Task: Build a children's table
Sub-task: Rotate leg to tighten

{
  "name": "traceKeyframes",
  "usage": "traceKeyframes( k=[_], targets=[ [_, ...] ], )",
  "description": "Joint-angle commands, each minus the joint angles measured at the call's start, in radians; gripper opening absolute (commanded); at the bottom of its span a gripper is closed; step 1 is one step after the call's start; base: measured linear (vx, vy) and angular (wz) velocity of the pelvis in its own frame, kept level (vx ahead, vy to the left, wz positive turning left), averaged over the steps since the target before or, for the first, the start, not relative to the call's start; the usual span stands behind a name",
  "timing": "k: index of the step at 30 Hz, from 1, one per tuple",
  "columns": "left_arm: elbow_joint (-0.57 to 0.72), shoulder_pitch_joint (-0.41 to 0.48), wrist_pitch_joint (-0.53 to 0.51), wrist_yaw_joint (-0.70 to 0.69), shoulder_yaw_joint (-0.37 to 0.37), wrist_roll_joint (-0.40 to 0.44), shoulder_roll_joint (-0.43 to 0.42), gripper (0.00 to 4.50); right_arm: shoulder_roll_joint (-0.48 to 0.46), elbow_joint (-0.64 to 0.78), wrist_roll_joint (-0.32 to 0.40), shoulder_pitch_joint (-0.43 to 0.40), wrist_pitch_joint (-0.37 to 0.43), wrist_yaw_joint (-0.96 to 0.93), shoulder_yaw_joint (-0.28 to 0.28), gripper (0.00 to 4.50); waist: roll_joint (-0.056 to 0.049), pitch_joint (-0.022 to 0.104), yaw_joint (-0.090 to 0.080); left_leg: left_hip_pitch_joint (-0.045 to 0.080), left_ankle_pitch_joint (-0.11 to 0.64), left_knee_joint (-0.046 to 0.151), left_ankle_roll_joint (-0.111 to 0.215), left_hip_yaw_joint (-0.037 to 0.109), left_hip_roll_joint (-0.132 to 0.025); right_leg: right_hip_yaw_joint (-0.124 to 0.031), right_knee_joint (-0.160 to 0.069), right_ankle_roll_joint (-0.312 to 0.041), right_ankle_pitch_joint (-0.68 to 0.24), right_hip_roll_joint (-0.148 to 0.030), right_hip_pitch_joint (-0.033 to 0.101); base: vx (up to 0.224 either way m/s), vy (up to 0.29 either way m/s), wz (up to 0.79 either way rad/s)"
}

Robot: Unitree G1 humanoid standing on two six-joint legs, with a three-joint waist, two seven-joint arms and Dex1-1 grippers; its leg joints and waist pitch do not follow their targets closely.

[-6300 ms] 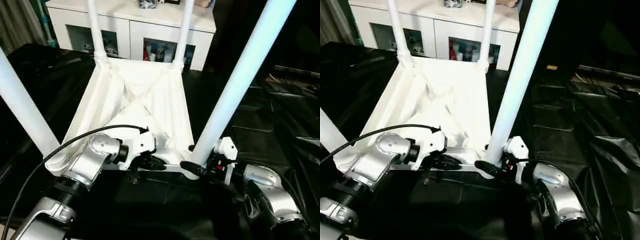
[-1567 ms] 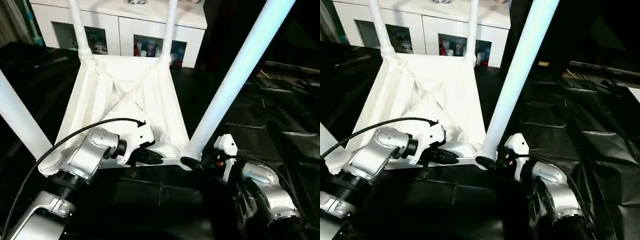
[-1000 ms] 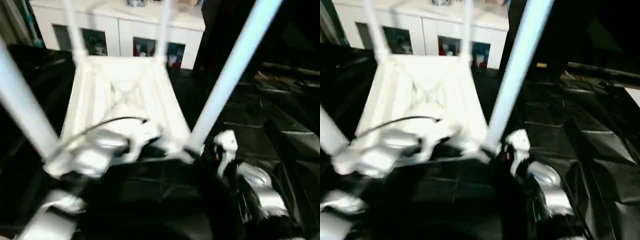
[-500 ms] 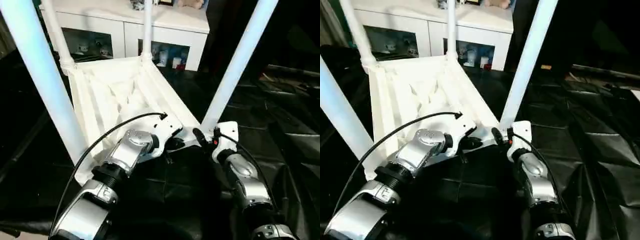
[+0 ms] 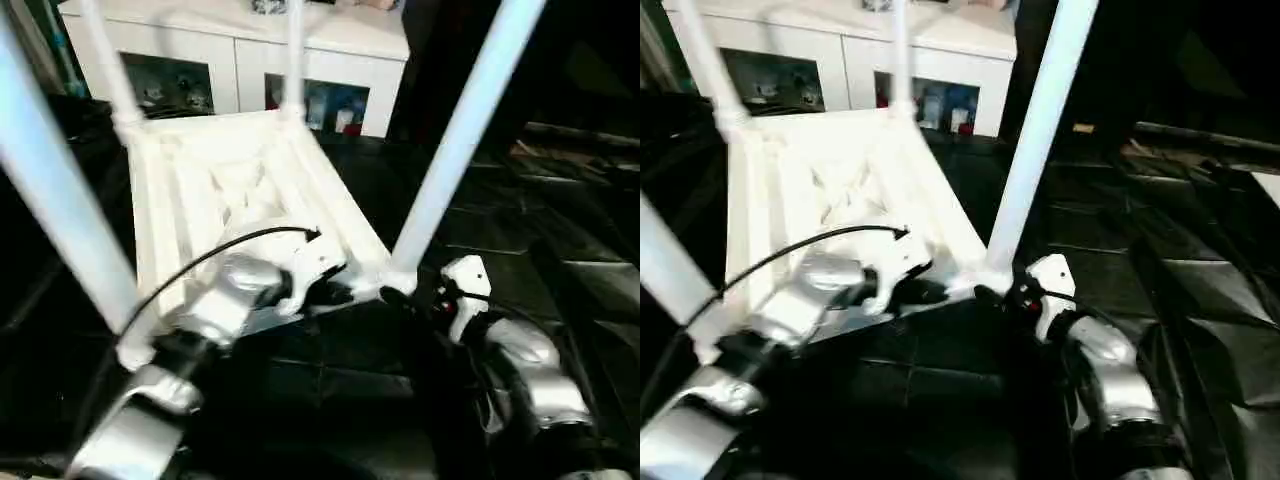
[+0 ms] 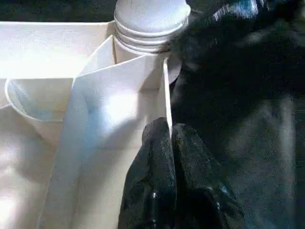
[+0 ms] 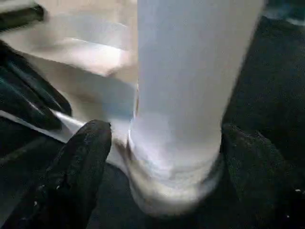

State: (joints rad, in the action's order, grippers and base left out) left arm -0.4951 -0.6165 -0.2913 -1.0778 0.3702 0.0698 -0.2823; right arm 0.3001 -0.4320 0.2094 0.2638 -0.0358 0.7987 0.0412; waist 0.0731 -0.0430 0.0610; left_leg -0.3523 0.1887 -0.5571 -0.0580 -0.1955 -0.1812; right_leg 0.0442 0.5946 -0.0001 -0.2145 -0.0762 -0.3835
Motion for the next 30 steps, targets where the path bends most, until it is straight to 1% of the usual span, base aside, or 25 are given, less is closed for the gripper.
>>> traceKeyframes(
  k=[1, 2, 4, 5, 6, 8, 9, 10, 11, 12, 13, 14, 15, 17, 18, 20, 24, 29, 30],
  targets=[
    [-0.043, 0.056, -0.012, -0.069, 0.085, 0.038, -0.029, 0.00, 0.019, 0.034, 0.019, -0.014, 0.018, 0.045, 0.006, 3.81, -0.006, 0.035, 0.003, 0.002, 0.163, 0.060, 0.098, 0.023, -0.060, -0.044, -0.063, -0.250, -0.057, -0.070, 0.033, 0.000, 0.000, 0.00],
    [-0.023, 0.063, -0.020, -0.087, 0.080, 0.033, -0.046, 0.00, 0.026, 0.047, 0.016, -0.023, 0.021, 0.066, 0.021, 3.81, -0.009, 0.035, 0.005, 0.006, 0.165, 0.060, 0.096, 0.022, -0.062, -0.043, -0.062, -0.258, -0.051, -0.070, 0.033, 0.000, 0.000, 0.00],
    [-0.008, 0.070, -0.032, -0.103, 0.079, 0.028, -0.059, 0.00, 0.026, 0.048, 0.013, -0.028, 0.019, 0.074, 0.030, 3.81, -0.008, 0.033, 0.007, 0.008, 0.177, 0.060, 0.093, 0.020, -0.062, -0.044, -0.064, -0.262, -0.063, -0.070, 0.030, 0.000, 0.000, 0.00],
    [0.003, 0.075, -0.039, -0.112, 0.078, 0.027, -0.065, 0.00, 0.027, 0.049, 0.013, -0.029, 0.020, 0.080, 0.034, 3.81, -0.009, 0.031, 0.008, 0.007, 0.193, 0.064, 0.079, 0.021, -0.062, -0.044, -0.067, -0.257, -0.100, -0.071, 0.031, 0.000, 0.000, 0.00],
    [0.011, 0.080, -0.039, -0.116, 0.076, 0.027, -0.071, 0.00, 0.027, 0.048, 0.010, -0.031, 0.020, 0.083, 0.041, 3.81, -0.008, 0.031, 0.009, 0.007, 0.209, 0.065, 0.069, 0.022, -0.062, -0.045, -0.068, -0.251, -0.125, -0.072, 0.032, 0.000, 0.000, 0.00],
    [0.016, 0.082, -0.039, -0.118, 0.075, 0.027, -0.075, 0.00, 0.027, 0.047, 0.009, -0.032, 0.021, 0.087, 0.045, 3.81, -0.008, 0.030, 0.008, 0.006, 0.218, 0.067, 0.061, 0.023, -0.062, -0.045, -0.070, -0.243, -0.147, -0.072, 0.031, 0.000, 0.000, 0.00],
    [0.025, 0.087, -0.042, -0.120, 0.075, 0.024, -0.082, 0.00, 0.029, 0.044, 0.009, -0.033, 0.027, 0.099, 0.054, 3.81, -0.005, 0.030, 0.007, 0.006, 0.223, 0.067, 0.055, 0.023, -0.061, -0.046, -0.071, -0.236, -0.160, -0.073, 0.031, 0.000, 0.000, 0.00],
    [0.025, 0.087, -0.042, -0.120, 0.075, 0.024, -0.082, 0.00, 0.029, 0.044, 0.009, -0.033, 0.027, 0.099, 0.054, 3.81, -0.006, 0.031, 0.007, 0.006, 0.219, 0.066, 0.054, 0.023, -0.061, -0.047, -0.071, -0.235, -0.157, -0.074, 0.032, 0.000, 0.000, 0.00],
    [0.033, 0.090, -0.046, -0.121, 0.077, 0.021, -0.087, 0.00, 0.031, 0.044, 0.006, -0.033, 0.029, 0.107, 0.057, 3.81, -0.004, 0.031, 0.006, 0.005, 0.209, 0.065, 0.056, 0.023, -0.060, -0.046, -0.069, -0.234, -0.145, -0.073, 0.032, 0.000, 0.000, 0.00],
    [0.033, 0.090, -0.046, -0.121, 0.077, 0.021, -0.087, 0.00, 0.031, 0.044, 0.006, -0.033, 0.029, 0.107, 0.057, 3.66, -0.005, 0.032, 0.007, 0.006, 0.202, 0.064, 0.057, 0.023, -0.061, -0.046, -0.068, -0.236, -0.133, -0.073, 0.033, 0.000, 0.000, 0.00],
    [0.040, 0.093, -0.050, -0.123, 0.078, 0.018, -0.091, 0.00, 0.032, 0.042, 0.003, -0.033, 0.031, 0.113, 0.059, 3.55, -0.004, 0.033, 0.005, 0.004, 0.176, 0.062, 0.067, 0.022, -0.060, -0.046, -0.063, -0.243, -0.093, -0.071, 0.034, 0.000, 0.000, 0.00],
    [0.040, 0.093, -0.050, -0.123, 0.078, 0.018, -0.091, 0.00, 0.032, 0.042, 0.003, -0.033, 0.031, 0.113, 0.059, 3.47, -0.004, 0.033, 0.005, 0.004, 0.176, 0.062, 0.067, 0.022, -0.060, -0.046, -0.063, -0.243, -0.093, -0.071, 0.034, 0.000, 0.000, 0.00],
    [0.045, 0.096, -0.053, -0.125, 0.077, 0.018, -0.094, 0.00, 0.032, 0.040, 0.003, -0.032, 0.035, 0.115, 0.058, 3.47, -0.004, 0.033, 0.005, 0.004, 0.161, 0.060, 0.074, 0.021, -0.059, -0.045, -0.061, -0.248, -0.071, -0.072, 0.035, 0.000, 0.000, 0.00],
    [0.058, 0.103, -0.062, -0.130, 0.074, 0.017, -0.096, 0.00, 0.028, 0.034, 0.022, -0.022, 0.053, 0.110, 0.044, 3.23, -0.004, 0.033, 0.004, 0.004, 0.158, 0.060, 0.078, 0.021, -0.058, -0.045, -0.061, -0.252, -0.069, -0.072, 0.036, 0.000, 0.000, 0.00],
    [0.058, 0.103, -0.062, -0.130, 0.073, 0.017, -0.096, 0.00, 0.029, 0.034, 0.022, -0.022, 0.053, 0.111, 0.044, 3.23, -0.004, 0.033, 0.004, 0.004, 0.160, 0.060, 0.078, 0.021, -0.058, -0.045, -0.062, -0.252, -0.074, -0.072, 0.035, 0.000, 0.000, 0.00],
    [0.059, 0.104, -0.063, -0.131, 0.073, 0.017, -0.097, 0.00, 0.031, 0.035, 0.026, -0.022, 0.055, 0.115, 0.045, 3.05, -0.004, 0.033, 0.004, 0.004, 0.164, 0.060, 0.077, 0.020, -0.059, -0.045, -0.063, -0.251, -0.085, -0.072, 0.035, 0.000, 0.000, 0.00],
    [0.063, 0.108, -0.065, -0.135, 0.075, 0.012, -0.103, 0.00, 0.034, 0.039, 0.028, -0.029, 0.055, 0.132, 0.046, 2.74, -0.003, 0.035, 0.005, 0.005, 0.159, 0.059, 0.077, 0.021, -0.058, -0.045, -0.061, -0.252, -0.079, -0.071, 0.036, 0.000, 0.000, 0.00],
    [0.069, 0.112, -0.070, -0.138, 0.076, 0.008, -0.105, 0.00, 0.030, 0.035, 0.032, -0.031, 0.056, 0.132, 0.044, 2.65, -0.004, 0.036, 0.005, 0.006, 0.147, 0.057, 0.080, 0.020, -0.059, -0.045, -0.059, -0.255, -0.065, -0.071, 0.036, 0.000, 0.000, 0.00],
    [0.064, 0.111, -0.071, -0.123, 0.071, 0.006, -0.094, 0.00, 0.015, 0.019, 0.029, -0.027, 0.051, 0.102, 0.035, 2.65, -0.004, 0.036, 0.004, 0.006, 0.144, 0.057, 0.080, 0.020, -0.059, -0.044, -0.058, -0.258, -0.060, -0.071, 0.036, 0.000, 0.000, 0.00]
  ],
)
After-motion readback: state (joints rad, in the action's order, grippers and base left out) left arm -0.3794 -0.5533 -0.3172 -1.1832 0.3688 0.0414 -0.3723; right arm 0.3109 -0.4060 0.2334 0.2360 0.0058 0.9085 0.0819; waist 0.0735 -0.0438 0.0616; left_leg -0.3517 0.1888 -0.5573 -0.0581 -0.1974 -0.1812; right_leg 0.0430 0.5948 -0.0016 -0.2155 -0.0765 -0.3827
